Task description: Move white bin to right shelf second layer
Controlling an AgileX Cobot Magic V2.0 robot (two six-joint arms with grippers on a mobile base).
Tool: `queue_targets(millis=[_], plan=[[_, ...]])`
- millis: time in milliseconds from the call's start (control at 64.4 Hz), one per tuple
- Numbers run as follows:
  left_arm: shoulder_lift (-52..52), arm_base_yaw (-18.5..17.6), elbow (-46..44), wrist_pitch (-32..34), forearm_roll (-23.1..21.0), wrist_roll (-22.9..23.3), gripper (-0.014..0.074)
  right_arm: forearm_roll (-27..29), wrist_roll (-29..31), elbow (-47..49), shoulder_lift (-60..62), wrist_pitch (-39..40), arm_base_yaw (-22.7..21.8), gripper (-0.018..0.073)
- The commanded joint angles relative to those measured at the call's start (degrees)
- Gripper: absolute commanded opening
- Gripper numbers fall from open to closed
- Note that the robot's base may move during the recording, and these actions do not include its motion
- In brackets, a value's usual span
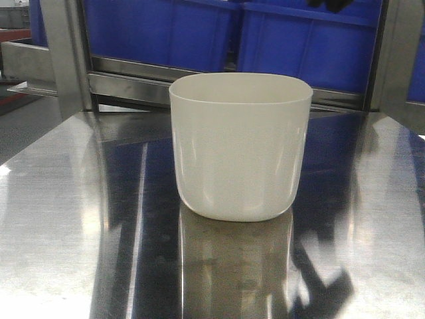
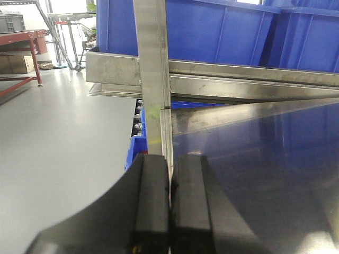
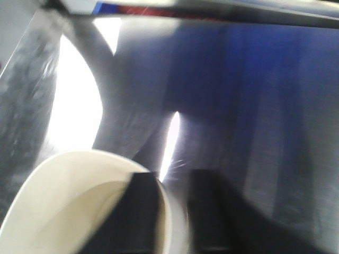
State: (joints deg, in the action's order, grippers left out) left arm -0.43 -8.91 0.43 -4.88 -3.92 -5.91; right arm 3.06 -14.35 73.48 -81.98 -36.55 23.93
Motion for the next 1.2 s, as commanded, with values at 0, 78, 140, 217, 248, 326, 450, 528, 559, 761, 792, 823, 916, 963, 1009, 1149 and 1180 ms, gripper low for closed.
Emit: queue_targets(millis=[0, 78, 140, 217, 248, 326, 450, 528, 559, 761, 792, 823, 916, 963, 1009, 1149, 1180], plan=[[-0.8, -0.3, 2.11, 4.88, -0.31, 0.2, 0.0085, -3.72, 0.79, 3.01, 0.27, 3.28, 2.02, 0.0572], [-0.8, -0.3, 2.11, 4.88, -0.31, 0.2, 0.0085, -6.06, 0.79, 3.15, -0.06, 4.1, 2.94, 0.0613], [-0.8, -0.3, 2.11, 4.88, -0.31, 0.2, 0.0085, -6.67, 0.74, 3.15, -0.06, 4.15, 2.94, 0.0612], [-0.8, -0.3, 2.11, 4.88, -0.31, 0.2, 0.0085, -6.72, 0.74, 3.15, -0.19, 4.09, 2.94, 0.0612], [-0.8, -0.3, 2.11, 4.88, -0.31, 0.2, 0.0085, -6.72, 0.74, 3.15, -0.27, 4.04, 2.94, 0.0612], [-0.8, -0.3, 2.11, 4.88, -0.31, 0.2, 0.0085, -6.67, 0.74, 3.15, -0.67, 3.31, 2.94, 0.0612], [-0.8, -0.3, 2.11, 4.88, -0.31, 0.2, 0.0085, -6.67, 0.74, 2.97, -1.72, -0.02, 2.94, 0.0612], [-0.8, -0.3, 2.11, 4.88, -0.31, 0.2, 0.0085, -6.67, 0.74, 2.74, -2.44, -1.88, 2.94, 0.0612], [-0.8, -0.3, 2.11, 4.88, -0.31, 0.2, 0.0085, -6.67, 0.74, 2.74, -2.68, -2.5, 2.94, 0.0612], [-0.8, -0.3, 2.11, 4.88, -0.31, 0.2, 0.0085, -6.61, 0.74, 2.74, -4.08, -6.09, 2.94, 0.0612], [-0.8, -0.3, 2.11, 4.88, -0.31, 0.2, 0.0085, -6.52, 0.74, 2.74, -4.39, -6.52, 2.94, 0.0612], [-0.8, -0.3, 2.11, 4.88, -0.31, 0.2, 0.0085, -6.4, 0.74, 2.74, -4.67, -7.08, 2.94, 0.0612], [-0.8, -0.3, 2.11, 4.88, -0.31, 0.2, 0.0085, -6.0, 0.74, 2.74, -5.55, -7.96, 2.94, 0.0612], [-0.8, -0.3, 2.11, 4.88, -0.31, 0.2, 0.0085, -5.69, 0.74, 2.74, -6.19, -8.35, 2.94, 0.0612], [-0.8, -0.3, 2.11, 4.88, -0.31, 0.2, 0.0085, -5.37, 0.74, 2.74, -6.76, -8.5, 2.94, 0.0612], [-0.8, -0.3, 2.11, 4.88, -0.31, 0.2, 0.0085, -3.75, 0.74, 2.74, -8.71, -8.27, 2.94, 0.0612], [-0.8, -0.3, 2.11, 4.88, -0.31, 0.2, 0.0085, -3.06, 0.74, 2.74, -9.16, -8.02, 2.94, 0.0612]])
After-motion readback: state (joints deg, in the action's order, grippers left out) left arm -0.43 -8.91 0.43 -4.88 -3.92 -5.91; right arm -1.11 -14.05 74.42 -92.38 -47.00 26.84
